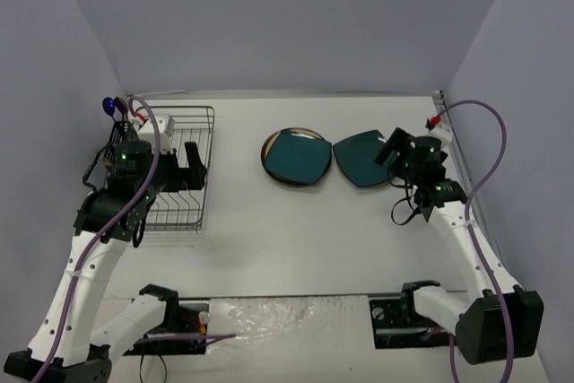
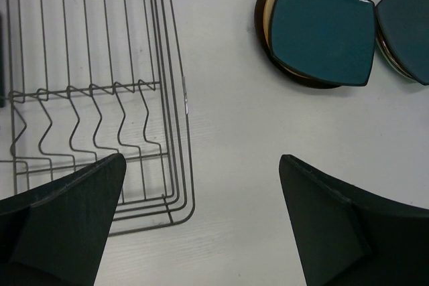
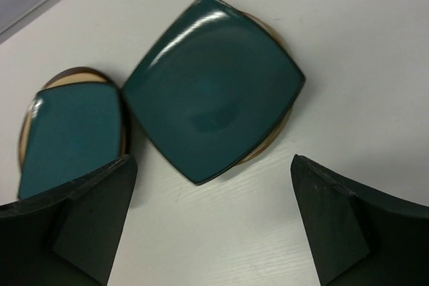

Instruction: Load the plates into the dish rack

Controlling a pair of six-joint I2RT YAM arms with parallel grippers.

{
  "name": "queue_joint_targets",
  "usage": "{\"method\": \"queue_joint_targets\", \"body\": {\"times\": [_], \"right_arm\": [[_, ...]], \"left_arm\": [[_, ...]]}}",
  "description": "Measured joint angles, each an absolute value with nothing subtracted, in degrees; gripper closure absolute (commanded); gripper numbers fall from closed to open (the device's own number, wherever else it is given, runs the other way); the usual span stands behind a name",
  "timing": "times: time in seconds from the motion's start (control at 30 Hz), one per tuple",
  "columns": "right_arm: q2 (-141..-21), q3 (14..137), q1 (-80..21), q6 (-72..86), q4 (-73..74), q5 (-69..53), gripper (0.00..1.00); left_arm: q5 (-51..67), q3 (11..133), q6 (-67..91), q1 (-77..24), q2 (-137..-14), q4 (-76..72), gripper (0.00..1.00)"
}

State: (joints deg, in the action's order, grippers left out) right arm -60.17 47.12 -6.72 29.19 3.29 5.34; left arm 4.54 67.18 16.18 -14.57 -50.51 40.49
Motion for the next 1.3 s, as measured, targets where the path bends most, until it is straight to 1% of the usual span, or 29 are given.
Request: {"method": "queue_joint_targets", "body": {"times": [0.13,0.2,0.33,0.43,0.47,0.53,0.77,0.9,1.0,1.17,1.3], "right_arm": [[-67.1,44.6,-1.0,29.8,-0.8,4.2,0.1],[-71.2,43.9,1.7,29.7,-3.8,1.9,0.16],[-77.5,42.7,5.8,29.7,-8.9,-2.8,0.2],[-80.7,41.1,7.9,29.6,-12.7,-5.3,0.22],[-81.6,40.4,8.7,29.5,-14.2,-6.1,0.26],[-82.9,39.6,9.5,29.4,-16.1,-7.0,0.32],[-89.8,38.5,11.2,28.2,-25.7,-12.1,0.43],[-90.9,37.4,11.2,27.4,-29.1,-13.6,0.49],[-91.5,37.4,11.2,26.9,-31.0,-14.5,0.56],[-92.5,37.4,11.2,26.7,-33.2,-15.2,0.58],[-93.2,37.4,11.2,26.6,-33.7,-15.4,0.69]], "left_arm": [[6.8,64.8,16.4,-14.6,-53.2,35.9,0.03],[7.2,62.0,16.3,-14.6,-52.6,33.9,0.03],[7.4,56.6,16.2,-14.6,-50.8,31.1,0.03],[7.1,54.7,16.1,-14.6,-50.1,30.7,0.03],[6.6,54.4,16.1,-14.6,-49.8,30.5,0.03],[5.9,53.8,16.1,-14.6,-49.1,30.5,0.03],[4.1,53.4,16.1,-14.5,-47.1,30.1,0.03],[3.8,53.4,16.1,-14.5,-47.1,30.1,0.03],[3.5,53.3,16.1,-14.5,-47.5,30.1,0.03],[3.3,53.3,16.1,-14.5,-47.9,30.1,0.03],[3.2,53.3,16.1,-14.5,-48.3,30.1,0.03]]}}
